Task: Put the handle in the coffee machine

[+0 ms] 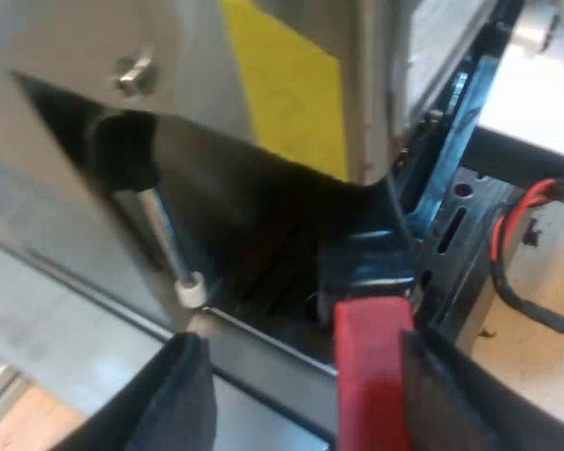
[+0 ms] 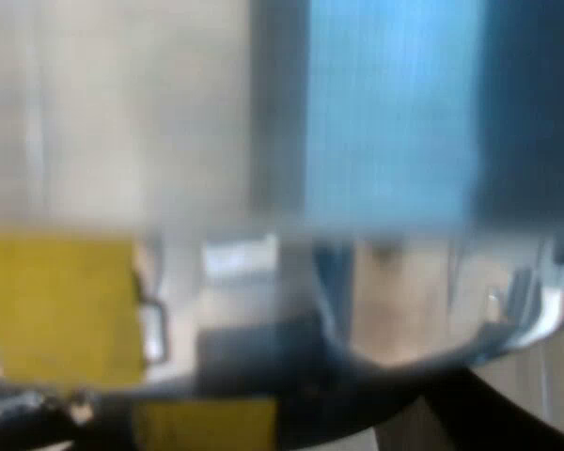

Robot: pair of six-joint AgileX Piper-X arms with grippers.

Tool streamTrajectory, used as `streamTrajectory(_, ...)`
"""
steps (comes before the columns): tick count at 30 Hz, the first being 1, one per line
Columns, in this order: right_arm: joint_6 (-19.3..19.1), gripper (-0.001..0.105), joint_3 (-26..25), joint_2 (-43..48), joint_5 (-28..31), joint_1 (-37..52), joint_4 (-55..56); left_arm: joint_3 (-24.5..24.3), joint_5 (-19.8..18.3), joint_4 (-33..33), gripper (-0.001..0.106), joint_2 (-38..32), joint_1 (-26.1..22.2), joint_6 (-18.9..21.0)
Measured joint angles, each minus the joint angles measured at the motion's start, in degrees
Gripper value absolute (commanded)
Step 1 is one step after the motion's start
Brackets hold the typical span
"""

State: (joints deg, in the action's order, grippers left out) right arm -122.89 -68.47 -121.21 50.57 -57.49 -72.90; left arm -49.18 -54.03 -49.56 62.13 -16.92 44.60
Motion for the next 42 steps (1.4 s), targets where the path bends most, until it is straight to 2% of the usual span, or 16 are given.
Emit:
streamTrajectory(3, 0.0, 0.039, 0.0, 0.1, 0.0, 0.0, 0.2, -2.2, 0.0, -1.1, 0.045, -0.9, -0.5, 0.0)
streamTrajectory(5, 0.0, 0.039, 0.0, 0.1, 0.0, 0.0, 0.3, -4.6, 1.0, -3.4, 0.031, -0.9, -0.5, 0.0)
streamTrajectory(7, 0.0, 0.039, 0.0, 0.1, 0.0, 0.0, 0.3, -7.5, 3.4, -6.5, 0.003, -0.9, -0.5, 0.4)
streamTrajectory(8, 0.0, 0.039, 0.0, 0.1, 0.0, 0.0, 0.3, -8.3, 4.2, -7.1, 0.0, -0.9, -0.5, 1.0)
streamTrajectory(12, 0.0, 0.039, 0.0, 0.1, 0.0, 0.0, 0.3, -12.1, 9.9, -8.2, 0.001, -0.5, -0.5, 5.5)
streamTrajectory(15, 0.0, 0.039, 0.0, 0.1, 0.0, 0.0, 0.3, -14.8, 11.1, -9.8, 0.001, 1.7, -0.3, 6.2)
streamTrajectory(20, 0.0, 0.039, 0.0, 0.1, 0.0, 0.0, 0.3, -19.2, 15.6, -13.6, 0.001, 8.7, 1.3, 6.3)
streamTrajectory(22, 0.0, 0.039, 0.0, 0.1, 0.0, 0.0, 0.3, -21.0, 18.4, -15.3, 0.001, 12.3, 2.4, 4.7)
streamTrajectory(27, 0.0, 0.039, 0.0, 0.1, 0.1, 0.0, 0.3, -21.2, 23.6, -16.5, 0.001, 16.4, 4.9, 2.5)
streamTrajectory(32, 0.0, 0.039, 0.0, 0.1, 0.1, 0.0, 0.3, -21.2, 24.2, -17.0, 0.001, 18.2, 5.9, 1.6)
streamTrajectory(37, 0.0, 0.039, 0.0, 0.1, 0.1, 0.0, 0.3, -21.2, 24.5, -22.8, 0.001, 19.4, 5.9, -4.7)
streamTrajectory(42, 0.0, 0.039, 0.0, -0.5, 0.1, 0.0, -0.2, -21.3, 22.4, -25.3, 0.001, 19.4, 6.0, -6.8)
